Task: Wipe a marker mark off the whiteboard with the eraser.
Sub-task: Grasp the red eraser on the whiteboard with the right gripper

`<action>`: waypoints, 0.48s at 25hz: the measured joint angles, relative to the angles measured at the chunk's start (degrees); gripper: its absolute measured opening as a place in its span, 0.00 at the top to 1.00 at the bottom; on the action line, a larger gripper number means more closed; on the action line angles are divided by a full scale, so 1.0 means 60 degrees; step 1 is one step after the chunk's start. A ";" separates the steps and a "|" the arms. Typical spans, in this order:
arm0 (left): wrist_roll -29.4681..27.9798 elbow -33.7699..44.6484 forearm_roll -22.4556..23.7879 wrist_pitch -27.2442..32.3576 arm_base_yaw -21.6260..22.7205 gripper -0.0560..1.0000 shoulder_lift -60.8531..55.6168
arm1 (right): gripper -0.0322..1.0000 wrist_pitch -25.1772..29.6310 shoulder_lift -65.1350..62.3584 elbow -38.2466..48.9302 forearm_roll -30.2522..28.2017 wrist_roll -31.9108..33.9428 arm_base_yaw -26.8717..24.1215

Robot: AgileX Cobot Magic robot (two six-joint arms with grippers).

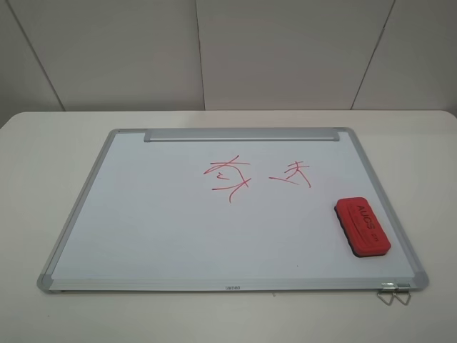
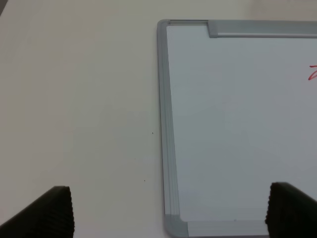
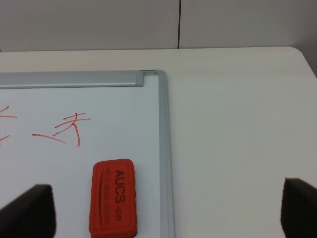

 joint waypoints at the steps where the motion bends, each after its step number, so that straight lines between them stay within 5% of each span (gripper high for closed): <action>1: 0.0000 0.0000 0.0000 0.0000 0.0000 0.21 0.0000 | 0.17 0.0000 0.0000 0.0000 0.0000 0.0000 0.0000; 12: 0.0000 0.0000 0.0000 0.0000 0.0000 0.21 0.0000 | 0.17 0.0000 0.0000 0.0000 0.0000 0.0000 0.0000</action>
